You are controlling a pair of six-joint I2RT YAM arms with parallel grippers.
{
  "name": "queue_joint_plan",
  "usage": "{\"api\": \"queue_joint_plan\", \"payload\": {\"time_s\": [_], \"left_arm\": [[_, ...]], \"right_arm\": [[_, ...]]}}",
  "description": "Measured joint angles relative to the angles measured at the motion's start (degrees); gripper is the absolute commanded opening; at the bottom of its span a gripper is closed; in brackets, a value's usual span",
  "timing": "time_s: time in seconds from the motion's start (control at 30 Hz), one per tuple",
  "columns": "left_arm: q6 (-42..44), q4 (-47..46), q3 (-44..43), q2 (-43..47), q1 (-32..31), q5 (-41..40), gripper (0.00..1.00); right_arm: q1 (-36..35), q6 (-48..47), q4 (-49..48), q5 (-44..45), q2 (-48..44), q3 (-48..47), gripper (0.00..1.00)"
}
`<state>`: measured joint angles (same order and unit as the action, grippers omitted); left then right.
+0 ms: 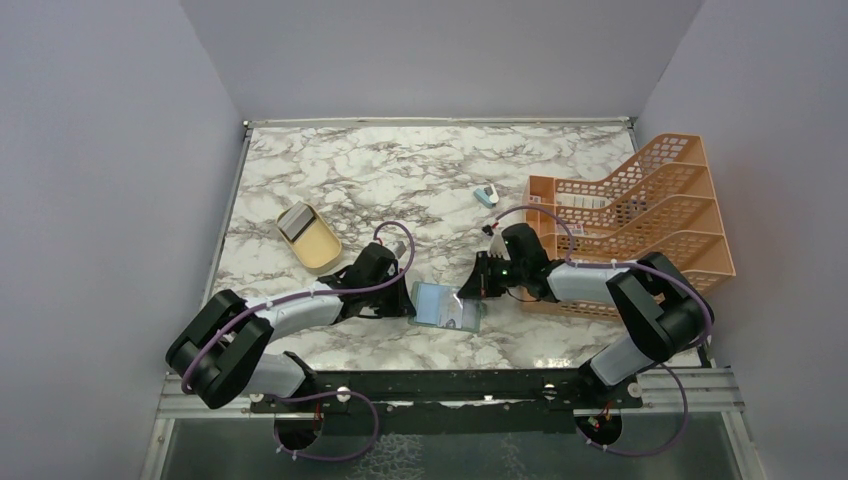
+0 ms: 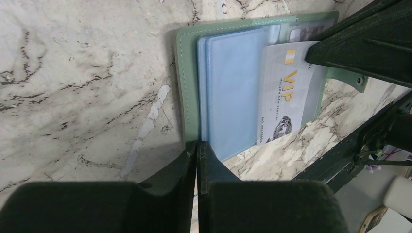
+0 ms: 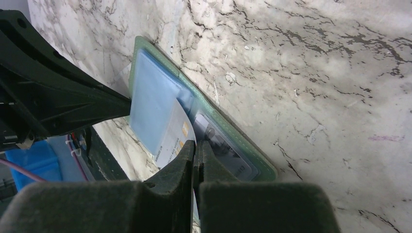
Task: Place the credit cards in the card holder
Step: Insert the credit card into the card holder.
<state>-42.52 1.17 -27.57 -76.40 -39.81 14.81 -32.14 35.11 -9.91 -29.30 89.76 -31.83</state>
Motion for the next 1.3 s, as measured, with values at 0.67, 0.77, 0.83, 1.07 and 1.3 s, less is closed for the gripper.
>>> {"api": "queue_joint_plan", "payload": {"time_s": [0.67,0.77,0.83,1.07,1.3], "left_arm": [[-1.95,-2.34,2.45,1.86,-0.20,0.22,0.12],[-2.29,-2.69,2.71,2.03,-0.26,0.22,0.12],[-2.60,-2.86,2.91,2.21,-0.33,0.17,0.12],[-3.06,-3.06,3.06,2.23,-0.55,0.22,0.13],[-3.15,-3.39,3.04,2.01,-0.92,0.28,0.13]], "right_arm": [[0.00,0.70,-3.30,0.81,-0.09,0.46,0.01],[0.00,1.22,-3.80,0.98,-0.09,0.68,0.01],[0.00,1.75,-4.35,0.98,-0.09,0.83,0.01],[0.00,3.08,-5.81,0.90,0.00,1.07,0.01],[-0.22,3.93,-6.84,0.46,1.70,0.92,0.01]]}}
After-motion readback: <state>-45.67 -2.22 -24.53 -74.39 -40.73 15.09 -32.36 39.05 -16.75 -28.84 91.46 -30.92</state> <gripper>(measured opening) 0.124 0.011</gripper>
